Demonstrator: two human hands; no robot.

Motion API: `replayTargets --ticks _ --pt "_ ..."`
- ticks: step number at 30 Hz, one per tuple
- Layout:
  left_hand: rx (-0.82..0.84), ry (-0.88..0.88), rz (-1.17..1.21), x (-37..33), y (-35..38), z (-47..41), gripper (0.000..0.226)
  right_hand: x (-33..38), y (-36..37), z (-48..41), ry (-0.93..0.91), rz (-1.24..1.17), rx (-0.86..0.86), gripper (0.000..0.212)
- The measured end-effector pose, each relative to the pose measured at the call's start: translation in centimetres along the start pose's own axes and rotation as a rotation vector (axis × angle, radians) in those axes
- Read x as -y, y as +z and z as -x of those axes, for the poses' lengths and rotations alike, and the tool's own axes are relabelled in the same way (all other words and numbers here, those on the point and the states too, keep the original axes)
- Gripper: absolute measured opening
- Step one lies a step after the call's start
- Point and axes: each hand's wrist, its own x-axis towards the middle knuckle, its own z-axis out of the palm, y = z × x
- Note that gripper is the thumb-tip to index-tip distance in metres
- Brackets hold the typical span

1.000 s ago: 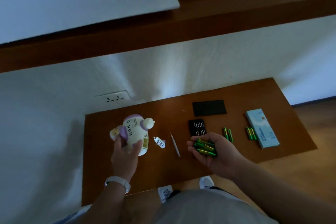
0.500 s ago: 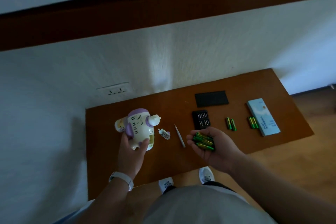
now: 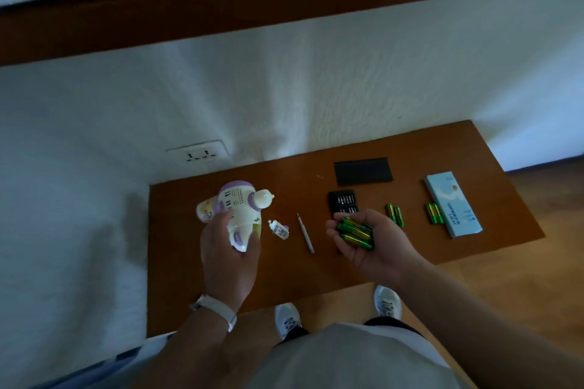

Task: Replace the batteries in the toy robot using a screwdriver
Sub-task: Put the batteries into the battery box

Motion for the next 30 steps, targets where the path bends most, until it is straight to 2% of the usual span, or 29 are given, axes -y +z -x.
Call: replayTargets --ticks 5,13,17,24,30 --pt "0.180 0.170 -0.122 -5.1 4.6 1.4 0.053 3.8 -2.7 1.0 -0.020 -0.056 0.019 0.027" --pt "0.391 0.348 -0.386 -14.4 15.2 2.7 0.061 13.5 -11.4 3.9 -0.045 -0.018 -0.038 0.032" --pt "0.448 0.423 -0.474 -18.7 20.9 2.6 0.064 18.5 -15.7 4.5 -0.067 -0.006 -0.059 0.027" --pt "0.553 0.388 -0.591 -25.1 29.4 3.0 0.065 24.6 -22.3 5.7 -0.061 -0.028 -0.084 0.025" --pt "0.622 0.222 -0.674 -28.4 34.9 2.2 0.067 27.4 -26.1 6.3 -0.073 -0.044 -0.121 0.025"
